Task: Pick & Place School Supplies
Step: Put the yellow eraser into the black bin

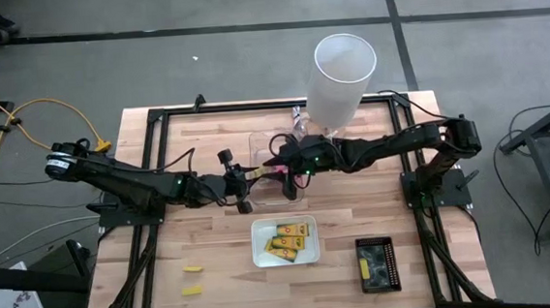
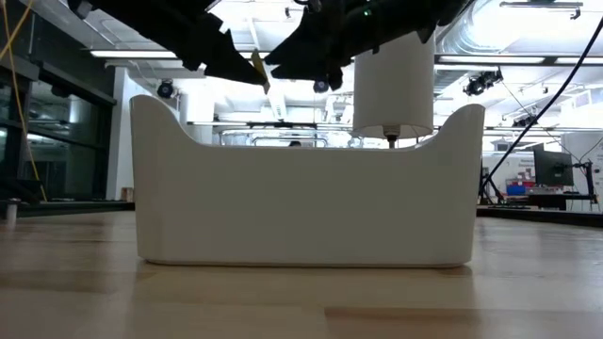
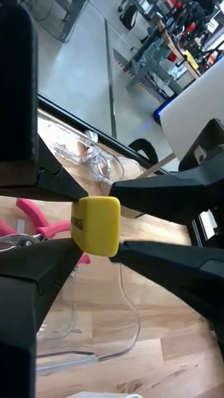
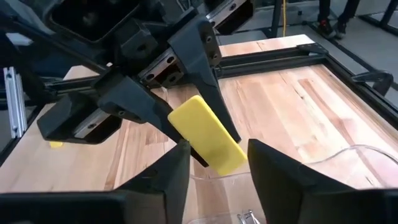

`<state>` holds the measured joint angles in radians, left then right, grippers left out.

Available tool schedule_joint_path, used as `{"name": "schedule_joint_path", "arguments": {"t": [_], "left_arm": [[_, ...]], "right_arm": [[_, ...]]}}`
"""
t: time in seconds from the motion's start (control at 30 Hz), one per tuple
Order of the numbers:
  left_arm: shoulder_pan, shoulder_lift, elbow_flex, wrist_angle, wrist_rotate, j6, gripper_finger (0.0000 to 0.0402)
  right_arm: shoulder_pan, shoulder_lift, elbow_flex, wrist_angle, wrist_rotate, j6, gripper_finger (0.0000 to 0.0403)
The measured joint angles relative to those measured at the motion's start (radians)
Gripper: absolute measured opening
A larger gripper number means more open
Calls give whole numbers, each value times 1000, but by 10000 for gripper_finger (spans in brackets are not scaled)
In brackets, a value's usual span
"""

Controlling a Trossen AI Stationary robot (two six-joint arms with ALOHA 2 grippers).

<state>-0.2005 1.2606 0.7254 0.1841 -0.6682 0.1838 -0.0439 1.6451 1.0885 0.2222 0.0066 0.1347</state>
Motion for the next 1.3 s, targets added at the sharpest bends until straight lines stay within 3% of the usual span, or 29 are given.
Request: {"name": "schedule_joint_path", "arguments": {"t": [0.2, 0.47, 1.3], "left_arm": [[0, 0, -2, 0, 25, 0, 90], [0, 0, -2, 5, 67, 0, 90], [-3, 0, -3, 88, 140, 19, 90]], "right_arm": [[18, -1, 0, -1, -9, -91, 179], [49, -1, 0, 10, 43, -213, 180], [59, -2, -1, 57, 47, -268, 180]]}}
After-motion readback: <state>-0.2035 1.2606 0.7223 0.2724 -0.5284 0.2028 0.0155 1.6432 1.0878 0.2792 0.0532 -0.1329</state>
